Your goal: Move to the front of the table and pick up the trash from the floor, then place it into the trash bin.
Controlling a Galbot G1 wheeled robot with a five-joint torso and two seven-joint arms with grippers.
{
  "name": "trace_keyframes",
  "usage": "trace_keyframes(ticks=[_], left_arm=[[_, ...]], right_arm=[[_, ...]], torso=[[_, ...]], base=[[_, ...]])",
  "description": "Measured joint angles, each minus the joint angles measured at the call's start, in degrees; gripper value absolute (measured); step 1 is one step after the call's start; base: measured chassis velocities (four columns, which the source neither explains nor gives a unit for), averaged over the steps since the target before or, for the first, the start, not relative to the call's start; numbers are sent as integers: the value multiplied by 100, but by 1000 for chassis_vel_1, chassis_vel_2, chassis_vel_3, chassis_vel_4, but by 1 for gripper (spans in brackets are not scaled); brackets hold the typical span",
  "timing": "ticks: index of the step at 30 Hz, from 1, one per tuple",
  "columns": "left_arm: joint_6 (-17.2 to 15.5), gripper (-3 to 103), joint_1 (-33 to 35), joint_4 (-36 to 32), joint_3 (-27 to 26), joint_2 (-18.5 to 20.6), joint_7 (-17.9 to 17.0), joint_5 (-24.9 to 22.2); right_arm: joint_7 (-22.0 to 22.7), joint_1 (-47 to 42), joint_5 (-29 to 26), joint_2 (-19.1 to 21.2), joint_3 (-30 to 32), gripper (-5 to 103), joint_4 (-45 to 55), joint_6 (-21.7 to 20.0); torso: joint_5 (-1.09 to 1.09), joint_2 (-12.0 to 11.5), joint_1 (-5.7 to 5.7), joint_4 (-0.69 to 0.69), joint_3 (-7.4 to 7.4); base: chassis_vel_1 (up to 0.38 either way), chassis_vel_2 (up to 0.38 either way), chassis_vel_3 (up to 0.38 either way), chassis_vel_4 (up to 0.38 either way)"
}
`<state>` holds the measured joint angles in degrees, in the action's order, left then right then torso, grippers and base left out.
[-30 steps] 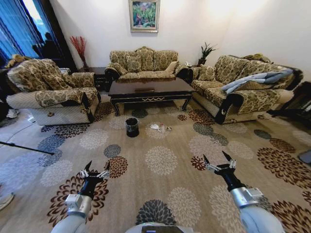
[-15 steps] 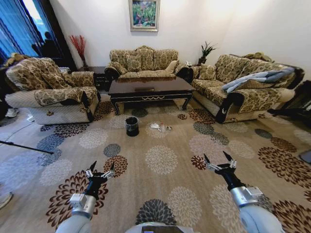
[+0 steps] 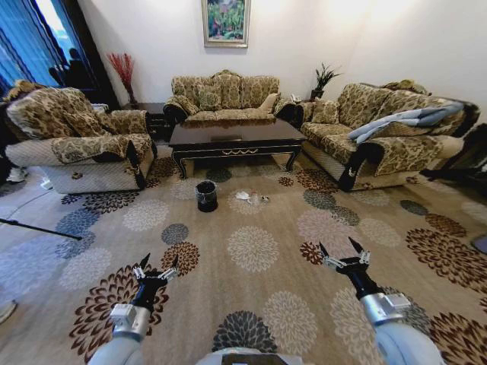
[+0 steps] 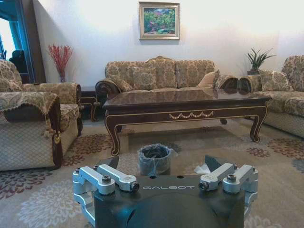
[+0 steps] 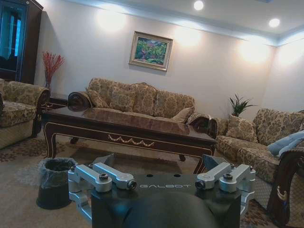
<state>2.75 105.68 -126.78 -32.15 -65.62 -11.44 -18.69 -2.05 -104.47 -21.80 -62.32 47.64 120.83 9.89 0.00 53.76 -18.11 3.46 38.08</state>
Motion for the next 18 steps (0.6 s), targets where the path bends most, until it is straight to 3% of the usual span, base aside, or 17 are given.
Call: trace_keyframes(ticks=[18], left_arm=[[-63, 100, -42, 115, 100, -40, -101, 230]], right_arm=[[-33, -29, 129, -71, -107, 100, -210, 209]], torso=[[0, -507, 218, 0, -290]], base=[[0, 0, 0, 0]])
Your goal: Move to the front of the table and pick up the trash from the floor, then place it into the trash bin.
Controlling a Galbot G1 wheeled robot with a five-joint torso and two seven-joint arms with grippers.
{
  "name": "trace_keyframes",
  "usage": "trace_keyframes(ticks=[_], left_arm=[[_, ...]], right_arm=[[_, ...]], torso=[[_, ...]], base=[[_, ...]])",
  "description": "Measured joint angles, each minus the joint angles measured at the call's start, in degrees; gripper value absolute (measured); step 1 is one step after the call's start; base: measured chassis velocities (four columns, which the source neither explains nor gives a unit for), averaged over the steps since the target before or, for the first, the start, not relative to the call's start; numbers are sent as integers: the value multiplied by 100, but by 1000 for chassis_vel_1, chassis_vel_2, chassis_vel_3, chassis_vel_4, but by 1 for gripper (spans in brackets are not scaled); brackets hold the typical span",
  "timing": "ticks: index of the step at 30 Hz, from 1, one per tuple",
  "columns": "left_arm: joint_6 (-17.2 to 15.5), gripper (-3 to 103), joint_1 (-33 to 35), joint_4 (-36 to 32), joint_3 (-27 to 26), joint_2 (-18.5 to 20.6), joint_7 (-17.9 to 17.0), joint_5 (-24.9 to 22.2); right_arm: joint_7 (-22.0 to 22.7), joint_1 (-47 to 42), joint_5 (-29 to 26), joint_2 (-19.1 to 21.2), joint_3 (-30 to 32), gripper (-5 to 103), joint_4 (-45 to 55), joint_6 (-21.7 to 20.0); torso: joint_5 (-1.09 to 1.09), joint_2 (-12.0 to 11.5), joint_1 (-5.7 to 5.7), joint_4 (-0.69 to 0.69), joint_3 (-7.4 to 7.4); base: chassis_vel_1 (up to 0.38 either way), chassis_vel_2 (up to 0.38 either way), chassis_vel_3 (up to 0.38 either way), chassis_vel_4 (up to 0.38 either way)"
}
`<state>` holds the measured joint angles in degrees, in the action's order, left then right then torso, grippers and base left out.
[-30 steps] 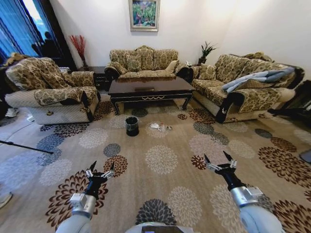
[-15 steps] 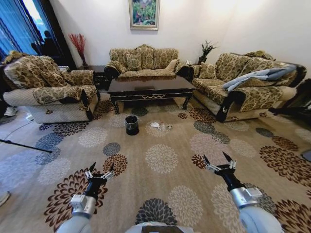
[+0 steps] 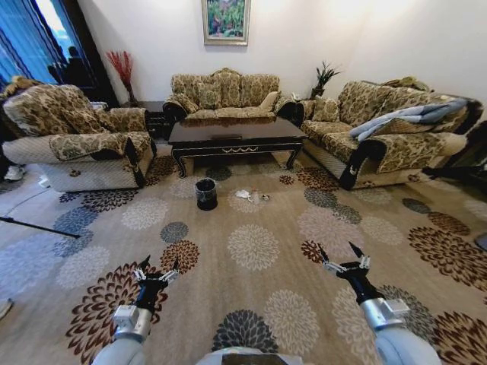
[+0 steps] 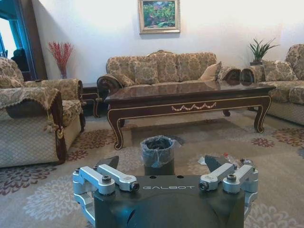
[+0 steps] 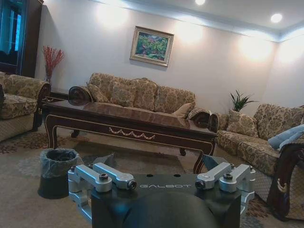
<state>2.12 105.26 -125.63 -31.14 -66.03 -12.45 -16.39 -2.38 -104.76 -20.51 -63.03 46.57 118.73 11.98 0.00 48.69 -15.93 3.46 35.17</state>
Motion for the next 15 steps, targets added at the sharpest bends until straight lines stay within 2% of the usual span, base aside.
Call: trace_keyframes(ticks=[15], left_arm=[[-8, 100, 71, 4, 56, -27, 2, -33]], right_arm=[[-82, 13, 56, -78, -68, 100, -64, 46]], torso=[[0, -384, 160, 1, -225]], base=[[0, 0, 0, 0]])
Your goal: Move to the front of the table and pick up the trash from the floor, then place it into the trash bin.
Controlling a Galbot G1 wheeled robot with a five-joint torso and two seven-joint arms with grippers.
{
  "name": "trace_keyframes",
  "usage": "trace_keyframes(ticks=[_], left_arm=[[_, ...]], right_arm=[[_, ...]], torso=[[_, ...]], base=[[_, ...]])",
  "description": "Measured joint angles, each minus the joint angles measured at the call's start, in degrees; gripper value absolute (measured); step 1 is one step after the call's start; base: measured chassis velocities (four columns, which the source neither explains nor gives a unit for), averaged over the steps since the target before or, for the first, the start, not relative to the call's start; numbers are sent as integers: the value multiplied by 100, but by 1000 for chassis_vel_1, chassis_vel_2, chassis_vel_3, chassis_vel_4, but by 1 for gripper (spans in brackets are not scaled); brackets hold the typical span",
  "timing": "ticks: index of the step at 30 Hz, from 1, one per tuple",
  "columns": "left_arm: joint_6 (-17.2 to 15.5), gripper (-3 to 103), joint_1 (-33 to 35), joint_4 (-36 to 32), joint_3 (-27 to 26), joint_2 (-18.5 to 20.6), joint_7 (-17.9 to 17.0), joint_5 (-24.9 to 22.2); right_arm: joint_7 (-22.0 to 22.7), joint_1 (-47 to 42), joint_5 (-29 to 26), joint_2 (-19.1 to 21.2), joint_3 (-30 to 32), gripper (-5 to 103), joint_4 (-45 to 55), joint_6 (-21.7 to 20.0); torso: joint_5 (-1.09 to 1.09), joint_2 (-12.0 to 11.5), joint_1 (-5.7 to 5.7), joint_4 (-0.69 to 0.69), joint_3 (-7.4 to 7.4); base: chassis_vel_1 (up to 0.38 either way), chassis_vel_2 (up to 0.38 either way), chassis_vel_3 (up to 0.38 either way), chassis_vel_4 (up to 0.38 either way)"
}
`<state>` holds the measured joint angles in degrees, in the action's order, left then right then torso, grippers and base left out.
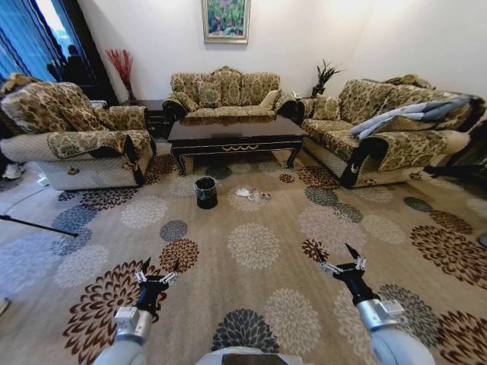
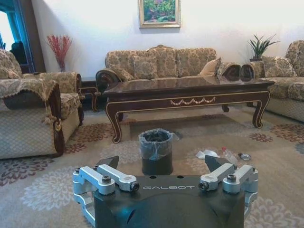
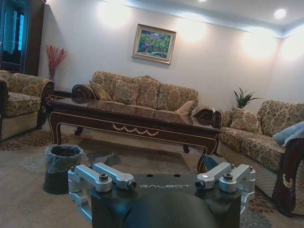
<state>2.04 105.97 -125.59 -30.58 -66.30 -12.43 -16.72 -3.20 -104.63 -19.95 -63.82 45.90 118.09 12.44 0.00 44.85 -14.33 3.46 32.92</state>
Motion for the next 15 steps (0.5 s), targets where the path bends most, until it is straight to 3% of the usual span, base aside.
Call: trace_keyframes(ticks=[15], left_arm=[[56, 100, 109, -50, -24, -39, 2, 16]], right_arm=[[-6, 16, 134, 8, -27, 100, -120, 20]], torso=[[0, -356, 156, 0, -200]], base=[[0, 0, 0, 0]])
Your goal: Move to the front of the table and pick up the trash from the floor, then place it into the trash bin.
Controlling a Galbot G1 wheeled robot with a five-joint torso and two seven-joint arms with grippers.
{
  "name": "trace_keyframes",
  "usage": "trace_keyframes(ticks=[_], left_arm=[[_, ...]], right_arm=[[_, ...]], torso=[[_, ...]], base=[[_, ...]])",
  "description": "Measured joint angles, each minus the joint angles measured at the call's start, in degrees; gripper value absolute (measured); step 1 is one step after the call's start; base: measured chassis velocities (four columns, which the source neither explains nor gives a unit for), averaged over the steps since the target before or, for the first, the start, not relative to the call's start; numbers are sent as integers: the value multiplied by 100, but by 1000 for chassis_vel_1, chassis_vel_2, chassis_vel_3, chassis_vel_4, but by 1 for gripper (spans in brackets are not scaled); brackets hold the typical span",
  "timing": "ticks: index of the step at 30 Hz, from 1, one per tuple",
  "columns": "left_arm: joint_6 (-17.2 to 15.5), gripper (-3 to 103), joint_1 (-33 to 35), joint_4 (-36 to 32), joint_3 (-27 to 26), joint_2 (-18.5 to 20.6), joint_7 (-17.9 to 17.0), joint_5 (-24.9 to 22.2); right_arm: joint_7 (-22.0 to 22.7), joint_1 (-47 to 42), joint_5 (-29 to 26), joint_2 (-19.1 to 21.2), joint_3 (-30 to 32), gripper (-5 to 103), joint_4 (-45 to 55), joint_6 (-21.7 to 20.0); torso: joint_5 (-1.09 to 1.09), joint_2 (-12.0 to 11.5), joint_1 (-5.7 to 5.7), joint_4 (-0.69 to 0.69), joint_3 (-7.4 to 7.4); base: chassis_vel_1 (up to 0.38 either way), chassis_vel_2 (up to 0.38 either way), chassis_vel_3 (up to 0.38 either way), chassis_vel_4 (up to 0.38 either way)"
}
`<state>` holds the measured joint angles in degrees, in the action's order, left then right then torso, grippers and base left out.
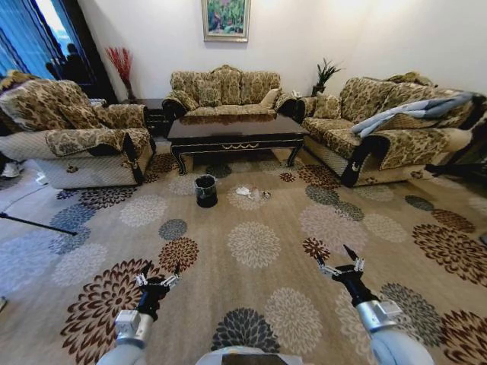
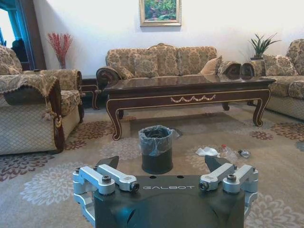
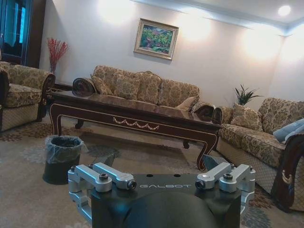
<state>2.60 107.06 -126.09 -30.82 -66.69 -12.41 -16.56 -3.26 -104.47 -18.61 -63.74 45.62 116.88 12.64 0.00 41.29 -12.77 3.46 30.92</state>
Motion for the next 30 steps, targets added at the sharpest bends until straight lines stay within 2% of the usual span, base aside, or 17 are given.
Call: trace_keyframes(ticks=[30], left_arm=[[106, 100, 35, -29, 168, -66, 19, 246]], right_arm=[[17, -50, -46, -59, 154, 100, -19, 78]], torso=[[0, -742, 304, 0, -438]], base=[[0, 0, 0, 0]])
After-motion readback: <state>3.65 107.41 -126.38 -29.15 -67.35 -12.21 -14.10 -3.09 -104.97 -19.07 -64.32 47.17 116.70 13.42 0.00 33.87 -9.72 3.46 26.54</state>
